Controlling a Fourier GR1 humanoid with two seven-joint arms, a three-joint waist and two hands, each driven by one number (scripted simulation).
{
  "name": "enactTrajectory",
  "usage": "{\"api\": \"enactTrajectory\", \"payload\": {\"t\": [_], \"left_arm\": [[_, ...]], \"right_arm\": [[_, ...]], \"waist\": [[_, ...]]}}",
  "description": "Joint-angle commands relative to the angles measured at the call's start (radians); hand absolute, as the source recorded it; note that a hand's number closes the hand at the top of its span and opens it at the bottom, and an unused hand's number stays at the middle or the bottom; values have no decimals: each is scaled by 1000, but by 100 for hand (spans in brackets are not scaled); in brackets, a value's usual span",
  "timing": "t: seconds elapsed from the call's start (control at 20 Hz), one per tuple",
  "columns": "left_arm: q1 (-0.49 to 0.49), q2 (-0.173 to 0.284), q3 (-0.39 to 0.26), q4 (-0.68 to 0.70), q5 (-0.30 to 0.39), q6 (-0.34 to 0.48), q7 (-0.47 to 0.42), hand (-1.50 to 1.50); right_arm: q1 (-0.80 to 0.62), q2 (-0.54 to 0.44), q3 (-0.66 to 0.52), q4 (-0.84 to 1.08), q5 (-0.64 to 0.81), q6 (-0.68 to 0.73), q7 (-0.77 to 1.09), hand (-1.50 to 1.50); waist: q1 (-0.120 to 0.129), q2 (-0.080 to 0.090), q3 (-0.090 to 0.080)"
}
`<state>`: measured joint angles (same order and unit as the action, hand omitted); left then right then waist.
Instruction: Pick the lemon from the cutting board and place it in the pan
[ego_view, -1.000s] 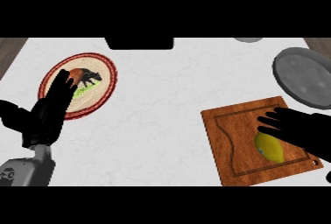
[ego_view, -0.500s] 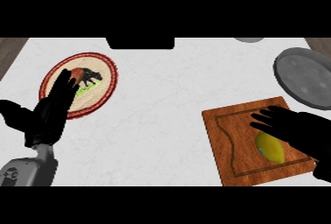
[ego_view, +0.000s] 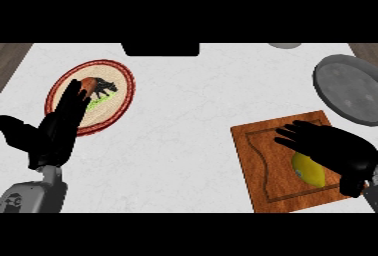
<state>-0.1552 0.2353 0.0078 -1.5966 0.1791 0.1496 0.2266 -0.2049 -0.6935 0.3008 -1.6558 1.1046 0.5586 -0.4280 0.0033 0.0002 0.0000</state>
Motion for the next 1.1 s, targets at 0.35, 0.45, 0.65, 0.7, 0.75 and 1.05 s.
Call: {"api": "enactTrajectory", "payload": {"t": [0.35, 0.45, 0.65, 0.7, 0.75, 1.05], "left_arm": [[-19, -30, 14, 2, -55, -7, 20, 0], [-35, -22, 50, 26, -14, -47, 17, 0], [-2, 26, 107, 37, 27, -118, -11, 0], [12, -15, 73, 8, -13, -79, -1, 0], [-52, -22, 64, 51, -39, -59, -3, 0], [-15, -38, 40, -65, -61, -29, 79, 0]], "right_arm": [[7, 101, -40, 214, 97, -146, -141, -150], [-48, 155, -20, 251, 136, -110, -111, -150], [-6, 209, 28, 181, 175, -44, -50, -150], [33, 158, 3, 182, 175, -93, -131, 150], [-41, 182, -9, 258, 171, -128, -164, 150], [-64, 270, 8, 396, 216, -246, -194, 150]], "waist": [[0, 0, 0], [1, 1, 0], [0, 0, 0], [-2, 0, 0], [-1, 1, 0], [6, 1, 1]]}}
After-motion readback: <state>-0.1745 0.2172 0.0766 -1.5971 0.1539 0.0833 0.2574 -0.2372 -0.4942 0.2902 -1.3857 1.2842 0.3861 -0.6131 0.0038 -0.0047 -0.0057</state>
